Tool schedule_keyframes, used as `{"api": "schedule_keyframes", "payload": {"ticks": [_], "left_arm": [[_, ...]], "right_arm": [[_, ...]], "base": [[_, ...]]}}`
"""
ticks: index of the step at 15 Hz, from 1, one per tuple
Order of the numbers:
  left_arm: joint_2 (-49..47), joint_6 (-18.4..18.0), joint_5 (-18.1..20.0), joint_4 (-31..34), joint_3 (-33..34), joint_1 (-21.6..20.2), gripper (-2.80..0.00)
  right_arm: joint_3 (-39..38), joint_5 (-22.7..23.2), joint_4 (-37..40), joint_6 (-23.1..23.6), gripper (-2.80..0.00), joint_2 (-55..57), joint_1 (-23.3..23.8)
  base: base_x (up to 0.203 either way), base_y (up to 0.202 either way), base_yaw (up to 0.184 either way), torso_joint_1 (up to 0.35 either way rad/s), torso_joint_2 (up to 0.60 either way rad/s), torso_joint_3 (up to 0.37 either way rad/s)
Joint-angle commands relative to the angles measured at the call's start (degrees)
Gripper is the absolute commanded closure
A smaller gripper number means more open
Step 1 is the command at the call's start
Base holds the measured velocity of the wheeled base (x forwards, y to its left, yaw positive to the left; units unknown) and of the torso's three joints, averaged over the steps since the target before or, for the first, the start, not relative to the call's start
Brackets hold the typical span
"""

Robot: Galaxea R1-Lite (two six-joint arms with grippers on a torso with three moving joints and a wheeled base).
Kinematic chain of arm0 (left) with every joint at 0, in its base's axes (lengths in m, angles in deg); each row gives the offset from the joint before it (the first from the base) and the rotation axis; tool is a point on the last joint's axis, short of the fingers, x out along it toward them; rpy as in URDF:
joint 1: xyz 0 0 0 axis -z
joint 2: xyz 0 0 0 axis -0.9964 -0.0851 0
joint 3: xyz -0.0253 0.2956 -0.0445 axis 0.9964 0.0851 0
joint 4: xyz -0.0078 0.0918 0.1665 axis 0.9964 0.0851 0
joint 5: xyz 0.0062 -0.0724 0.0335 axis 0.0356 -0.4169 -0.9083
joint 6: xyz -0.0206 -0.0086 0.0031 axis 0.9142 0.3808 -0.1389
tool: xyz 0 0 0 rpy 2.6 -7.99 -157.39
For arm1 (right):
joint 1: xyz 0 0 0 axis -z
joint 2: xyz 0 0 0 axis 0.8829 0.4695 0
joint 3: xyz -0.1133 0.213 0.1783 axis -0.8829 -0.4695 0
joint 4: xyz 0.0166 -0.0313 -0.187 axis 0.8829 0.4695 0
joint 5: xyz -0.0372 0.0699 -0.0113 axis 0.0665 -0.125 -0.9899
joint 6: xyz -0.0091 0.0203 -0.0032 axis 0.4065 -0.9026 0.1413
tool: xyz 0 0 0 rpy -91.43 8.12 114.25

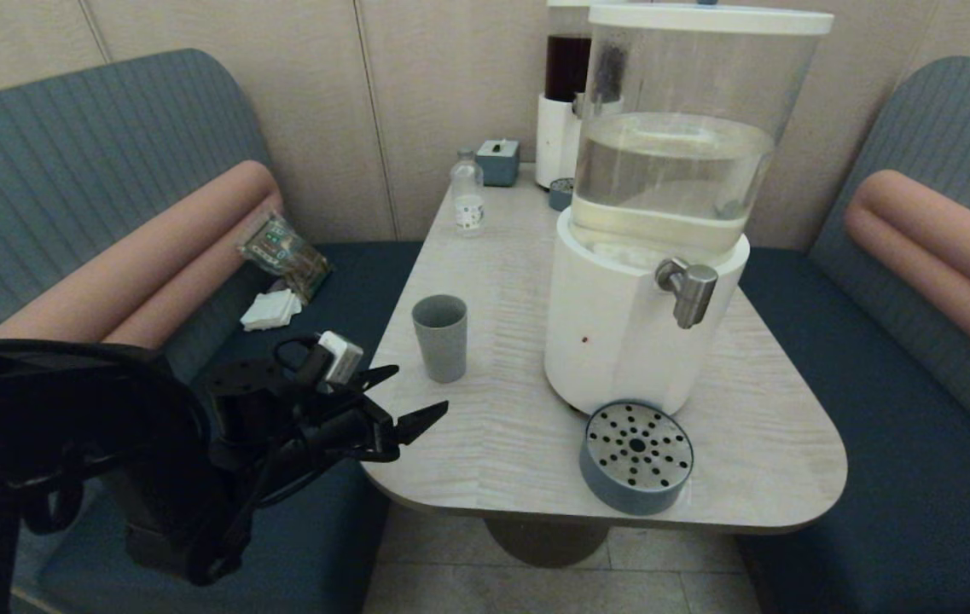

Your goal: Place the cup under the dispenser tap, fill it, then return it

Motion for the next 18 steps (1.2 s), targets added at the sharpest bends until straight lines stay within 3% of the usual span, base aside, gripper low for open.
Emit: {"api": "schedule_keyframes", "payload": {"ticks": [1, 2, 3, 7, 14, 16, 18], "left_arm": [[6.8, 0.0, 0.2, -0.5, 5.5, 0.0, -2.8], [9.7, -0.1, 0.2, -0.5, 8.3, 0.0, -2.8], [12.9, 0.0, 0.1, -0.5, 11.0, 0.0, 0.0], [27.4, 1.5, -0.7, -0.5, 18.4, 0.0, 0.0], [57.9, 7.2, -19.4, -0.2, 28.3, -1.4, 0.0], [67.6, 7.6, -21.3, 3.0, 29.5, -3.3, 0.0], [77.4, 7.0, -22.2, 11.0, 29.3, -4.5, 0.0]], "right_arm": [[0.0, 0.0, 0.0, 0.0, 0.0, 0.1, 0.0], [0.0, 0.0, 0.0, 0.0, 0.0, 0.1, 0.0], [0.0, 0.0, 0.0, 0.0, 0.0, 0.1, 0.0], [0.0, 0.0, 0.0, 0.0, 0.0, 0.1, 0.0], [0.0, 0.0, 0.0, 0.0, 0.0, 0.1, 0.0], [0.0, 0.0, 0.0, 0.0, 0.0, 0.1, 0.0], [0.0, 0.0, 0.0, 0.0, 0.0, 0.1, 0.0]], "base": [[0.0, 0.0, 0.0, 0.0, 0.0, 0.0], [0.0, 0.0, 0.0, 0.0, 0.0, 0.0], [0.0, 0.0, 0.0, 0.0, 0.0, 0.0], [0.0, 0.0, 0.0, 0.0, 0.0, 0.0], [0.0, 0.0, 0.0, 0.0, 0.0, 0.0], [0.0, 0.0, 0.0, 0.0, 0.0, 0.0], [0.0, 0.0, 0.0, 0.0, 0.0, 0.0]]}}
